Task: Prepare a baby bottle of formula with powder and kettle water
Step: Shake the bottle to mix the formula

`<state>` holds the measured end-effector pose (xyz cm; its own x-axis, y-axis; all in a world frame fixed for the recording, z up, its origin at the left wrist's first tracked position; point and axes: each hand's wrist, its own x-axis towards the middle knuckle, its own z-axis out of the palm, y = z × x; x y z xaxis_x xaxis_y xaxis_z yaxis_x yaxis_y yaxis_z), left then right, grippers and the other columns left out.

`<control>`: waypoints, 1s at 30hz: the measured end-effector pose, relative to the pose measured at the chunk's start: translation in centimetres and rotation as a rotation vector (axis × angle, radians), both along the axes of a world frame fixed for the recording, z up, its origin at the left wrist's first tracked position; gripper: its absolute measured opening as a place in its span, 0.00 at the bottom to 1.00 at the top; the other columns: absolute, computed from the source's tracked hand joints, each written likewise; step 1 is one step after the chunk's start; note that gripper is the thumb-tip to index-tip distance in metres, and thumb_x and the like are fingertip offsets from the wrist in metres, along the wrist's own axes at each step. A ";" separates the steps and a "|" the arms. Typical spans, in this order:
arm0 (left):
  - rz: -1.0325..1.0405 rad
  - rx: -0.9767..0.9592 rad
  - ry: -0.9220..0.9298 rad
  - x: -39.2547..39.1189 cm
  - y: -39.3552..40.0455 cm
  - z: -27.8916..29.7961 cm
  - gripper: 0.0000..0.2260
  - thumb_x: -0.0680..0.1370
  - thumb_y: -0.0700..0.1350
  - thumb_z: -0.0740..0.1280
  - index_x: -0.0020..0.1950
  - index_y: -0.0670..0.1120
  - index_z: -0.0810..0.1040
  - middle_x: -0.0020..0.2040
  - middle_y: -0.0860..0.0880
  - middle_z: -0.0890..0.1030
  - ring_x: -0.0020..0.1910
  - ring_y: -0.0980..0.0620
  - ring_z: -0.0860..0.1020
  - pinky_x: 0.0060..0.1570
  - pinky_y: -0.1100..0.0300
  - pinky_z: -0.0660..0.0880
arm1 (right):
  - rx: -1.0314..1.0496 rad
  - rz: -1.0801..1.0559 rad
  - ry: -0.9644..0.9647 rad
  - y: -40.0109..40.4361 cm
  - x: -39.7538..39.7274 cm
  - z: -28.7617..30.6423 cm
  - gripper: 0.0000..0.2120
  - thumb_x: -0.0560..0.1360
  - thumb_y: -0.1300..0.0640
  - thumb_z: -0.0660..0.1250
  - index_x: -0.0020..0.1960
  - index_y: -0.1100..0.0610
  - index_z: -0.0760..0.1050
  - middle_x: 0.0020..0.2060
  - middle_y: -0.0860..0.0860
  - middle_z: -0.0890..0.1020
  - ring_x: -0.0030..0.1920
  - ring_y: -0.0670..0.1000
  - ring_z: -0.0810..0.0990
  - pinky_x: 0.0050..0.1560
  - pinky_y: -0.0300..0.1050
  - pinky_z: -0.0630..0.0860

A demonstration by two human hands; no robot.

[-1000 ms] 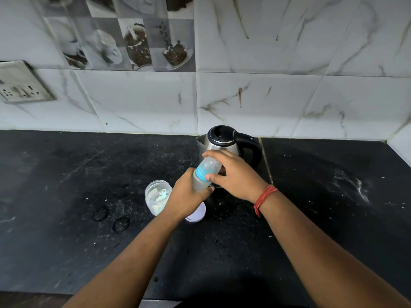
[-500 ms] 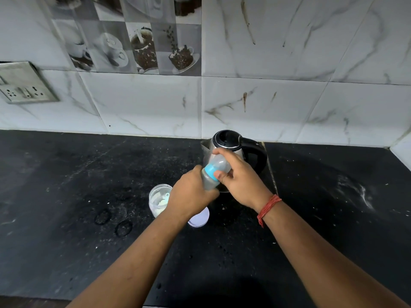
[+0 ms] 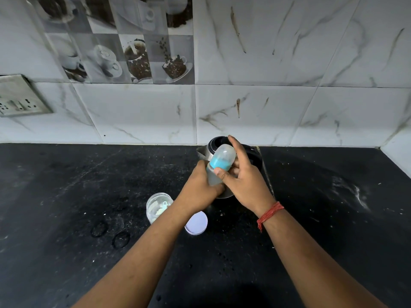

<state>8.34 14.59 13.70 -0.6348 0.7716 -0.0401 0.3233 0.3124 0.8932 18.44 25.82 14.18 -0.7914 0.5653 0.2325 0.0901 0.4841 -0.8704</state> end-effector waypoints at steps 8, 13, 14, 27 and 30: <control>-0.140 0.050 -0.026 -0.2 -0.3 1.4 0.26 0.77 0.40 0.70 0.68 0.57 0.61 0.57 0.53 0.78 0.49 0.60 0.80 0.41 0.71 0.75 | 0.003 0.026 0.049 1.1 -0.1 1.2 0.43 0.72 0.52 0.78 0.76 0.37 0.55 0.60 0.43 0.77 0.55 0.50 0.85 0.60 0.54 0.81; -0.146 0.088 0.121 -1.8 -1.2 1.5 0.27 0.79 0.58 0.68 0.75 0.53 0.64 0.68 0.58 0.75 0.65 0.67 0.74 0.69 0.57 0.72 | -0.197 -0.022 0.142 4.0 0.3 2.7 0.35 0.75 0.55 0.76 0.72 0.35 0.60 0.57 0.57 0.81 0.51 0.55 0.86 0.48 0.57 0.85; -0.110 0.046 0.258 -2.3 -1.3 1.2 0.29 0.80 0.61 0.65 0.78 0.51 0.63 0.73 0.54 0.73 0.71 0.60 0.71 0.74 0.54 0.67 | -0.250 -0.026 0.159 4.4 0.4 3.1 0.34 0.75 0.56 0.75 0.71 0.35 0.61 0.59 0.58 0.79 0.53 0.56 0.85 0.46 0.56 0.86; 0.102 -0.287 0.953 -4.7 -0.7 2.0 0.39 0.77 0.73 0.34 0.83 0.56 0.39 0.83 0.47 0.35 0.81 0.41 0.31 0.77 0.32 0.41 | -0.324 -0.071 0.214 6.3 0.9 4.2 0.29 0.76 0.53 0.75 0.67 0.33 0.64 0.62 0.55 0.74 0.58 0.59 0.82 0.50 0.61 0.84; 0.110 -0.314 0.981 -4.2 -0.6 2.5 0.39 0.75 0.73 0.31 0.83 0.56 0.36 0.83 0.47 0.32 0.80 0.40 0.30 0.77 0.32 0.40 | -0.338 -0.076 0.225 5.9 1.0 4.0 0.29 0.76 0.53 0.75 0.67 0.32 0.64 0.63 0.55 0.73 0.58 0.59 0.82 0.51 0.61 0.84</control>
<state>4.13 13.99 16.21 -0.5635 0.7513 0.3436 0.8204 0.5577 0.1261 19.42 31.73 18.17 -0.6951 0.6944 0.1863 -0.0959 0.1672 -0.9812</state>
